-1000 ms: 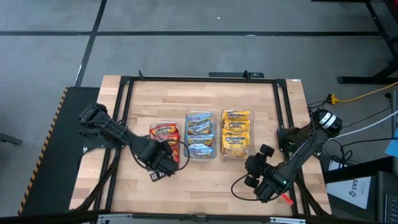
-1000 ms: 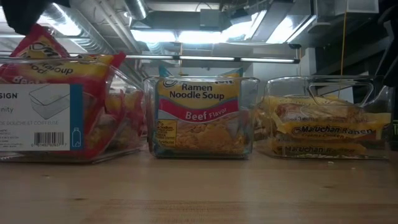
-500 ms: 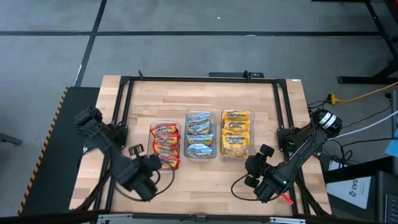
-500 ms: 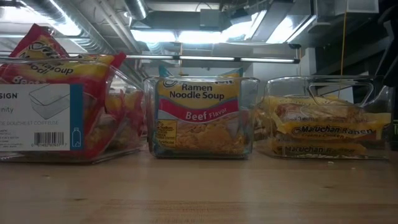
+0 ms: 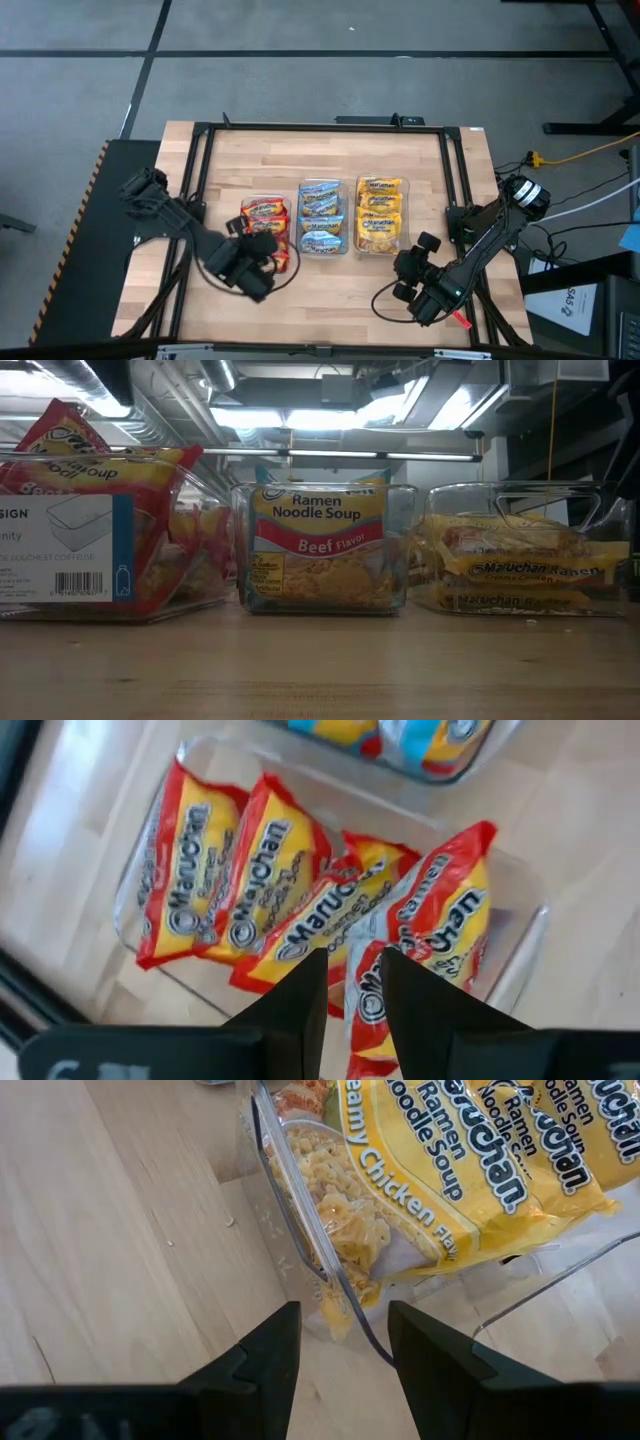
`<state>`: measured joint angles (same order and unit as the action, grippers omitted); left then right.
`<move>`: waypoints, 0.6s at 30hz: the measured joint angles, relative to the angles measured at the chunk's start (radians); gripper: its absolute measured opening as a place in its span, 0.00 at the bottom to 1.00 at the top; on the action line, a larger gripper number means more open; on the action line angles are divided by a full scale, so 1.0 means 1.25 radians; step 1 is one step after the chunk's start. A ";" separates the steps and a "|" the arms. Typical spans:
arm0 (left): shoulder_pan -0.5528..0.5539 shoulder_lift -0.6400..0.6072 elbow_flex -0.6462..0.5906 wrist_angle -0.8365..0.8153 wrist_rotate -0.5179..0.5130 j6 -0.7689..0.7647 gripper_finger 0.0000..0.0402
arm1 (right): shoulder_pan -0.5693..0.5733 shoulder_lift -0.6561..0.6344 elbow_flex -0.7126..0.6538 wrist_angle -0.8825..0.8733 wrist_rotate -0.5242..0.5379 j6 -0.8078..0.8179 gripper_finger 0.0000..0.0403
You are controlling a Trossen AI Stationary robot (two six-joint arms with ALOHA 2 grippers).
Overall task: Sort Maruchan noodles
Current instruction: Put the red noodle pack into the left transparent bin, then return to Home Position
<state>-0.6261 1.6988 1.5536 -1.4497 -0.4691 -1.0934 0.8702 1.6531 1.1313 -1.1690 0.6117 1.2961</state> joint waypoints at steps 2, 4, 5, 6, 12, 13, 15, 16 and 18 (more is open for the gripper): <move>0.012 0.000 -0.007 0.007 0.025 0.004 0.22 | 0.000 0.000 0.000 0.000 -0.001 0.000 0.39; 0.015 0.000 -0.034 0.026 0.038 0.003 0.22 | 0.000 0.000 0.000 0.000 -0.006 0.000 0.39; 0.015 0.000 -0.050 0.038 0.050 0.000 0.22 | 0.000 0.000 0.000 -0.001 -0.011 0.000 0.39; 0.014 0.000 -0.066 0.050 0.066 -0.003 0.22 | 0.000 0.000 0.000 -0.001 -0.015 0.000 0.39; -0.009 0.001 -0.169 0.152 0.095 -0.026 0.22 | 0.000 0.000 0.001 -0.008 -0.022 0.000 0.39; -0.011 0.001 -0.170 0.138 0.078 -0.049 0.22 | 0.000 0.000 0.001 -0.007 -0.020 0.000 0.39; -0.011 -0.001 -0.154 0.096 0.044 -0.083 0.22 | 0.000 0.000 0.000 -0.006 -0.014 0.000 0.39; -0.011 -0.007 -0.140 0.080 0.032 -0.086 0.22 | 0.000 0.000 0.000 -0.006 -0.013 0.000 0.39; -0.012 -0.019 -0.103 0.061 0.025 -0.079 0.22 | 0.000 0.000 0.000 -0.006 -0.013 0.000 0.39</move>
<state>-0.6409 1.6747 1.4243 -1.3734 -0.4383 -1.1922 0.8702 1.6531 1.1316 -1.1771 0.5956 1.2961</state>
